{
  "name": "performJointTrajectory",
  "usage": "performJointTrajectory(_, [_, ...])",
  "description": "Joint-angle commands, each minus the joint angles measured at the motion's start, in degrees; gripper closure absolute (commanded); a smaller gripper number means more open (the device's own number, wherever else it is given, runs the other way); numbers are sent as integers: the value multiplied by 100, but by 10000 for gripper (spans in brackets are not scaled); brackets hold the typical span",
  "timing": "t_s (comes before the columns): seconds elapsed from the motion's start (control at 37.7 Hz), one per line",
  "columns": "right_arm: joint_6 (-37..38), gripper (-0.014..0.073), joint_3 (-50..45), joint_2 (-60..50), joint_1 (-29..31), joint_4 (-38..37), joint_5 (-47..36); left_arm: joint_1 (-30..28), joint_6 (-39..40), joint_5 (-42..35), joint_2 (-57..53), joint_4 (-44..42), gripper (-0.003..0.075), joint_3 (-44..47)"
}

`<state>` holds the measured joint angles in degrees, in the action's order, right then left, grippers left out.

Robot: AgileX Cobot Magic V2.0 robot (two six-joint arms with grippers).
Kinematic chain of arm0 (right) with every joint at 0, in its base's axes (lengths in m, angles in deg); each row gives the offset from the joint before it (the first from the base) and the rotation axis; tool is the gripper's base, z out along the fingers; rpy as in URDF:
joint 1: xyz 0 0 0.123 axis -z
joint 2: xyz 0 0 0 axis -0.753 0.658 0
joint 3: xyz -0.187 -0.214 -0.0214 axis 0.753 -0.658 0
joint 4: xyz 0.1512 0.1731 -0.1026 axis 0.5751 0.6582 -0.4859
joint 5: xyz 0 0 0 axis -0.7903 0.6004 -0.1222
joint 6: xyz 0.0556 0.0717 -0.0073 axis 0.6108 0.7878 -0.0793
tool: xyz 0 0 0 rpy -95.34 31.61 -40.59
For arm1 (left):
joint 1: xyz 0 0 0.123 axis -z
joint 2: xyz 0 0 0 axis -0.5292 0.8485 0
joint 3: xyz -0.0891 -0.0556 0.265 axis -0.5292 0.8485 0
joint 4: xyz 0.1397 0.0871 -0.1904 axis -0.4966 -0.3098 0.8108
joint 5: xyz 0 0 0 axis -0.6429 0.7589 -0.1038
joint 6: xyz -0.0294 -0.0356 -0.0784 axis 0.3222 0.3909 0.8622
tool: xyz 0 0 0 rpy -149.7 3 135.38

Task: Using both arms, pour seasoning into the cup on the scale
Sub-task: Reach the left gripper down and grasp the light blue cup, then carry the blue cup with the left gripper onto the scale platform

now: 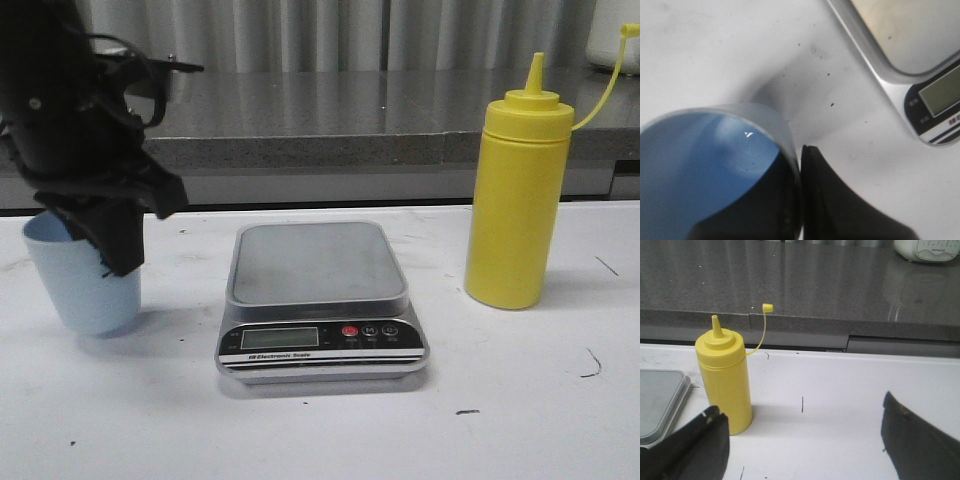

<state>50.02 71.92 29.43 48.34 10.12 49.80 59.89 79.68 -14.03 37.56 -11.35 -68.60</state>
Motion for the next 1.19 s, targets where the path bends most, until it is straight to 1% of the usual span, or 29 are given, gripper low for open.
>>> performJointTrajectory(0.0, [-17,-37,194,92,20,-17,-424,42,22,421,-201,184,740,-734])
performJointTrajectory(0.16, [-17,-37,194,92,20,-17,-424,136,22,1054,36,526,740,-1700])
performJointTrajectory(0.45, [-17,-37,194,92,20,-17,-424,846,22,1440,921,475,740,-3263])
performJointTrajectory(0.66, [-17,-37,194,92,20,-17,-424,1272,22,1828,1691,397,740,-4181])
performJointTrajectory(0.82, [-17,-37,194,92,20,-17,-424,1447,22,1939,2062,57,740,-4522])
performJointTrajectory(0.93, [-17,-37,194,92,20,-17,-424,1499,22,1961,2159,-133,740,-4548])
performJointTrajectory(1.06, [-17,-37,194,92,20,-17,-424,1508,22,1908,2168,-142,736,-4548])
performJointTrajectory(1.12, [-17,-37,194,92,20,-17,-424,1508,22,1921,2168,-142,717,-4548])
performJointTrajectory(1.17, [-17,-37,194,92,20,-17,-424,1508,22,1968,2168,-142,677,-4548])
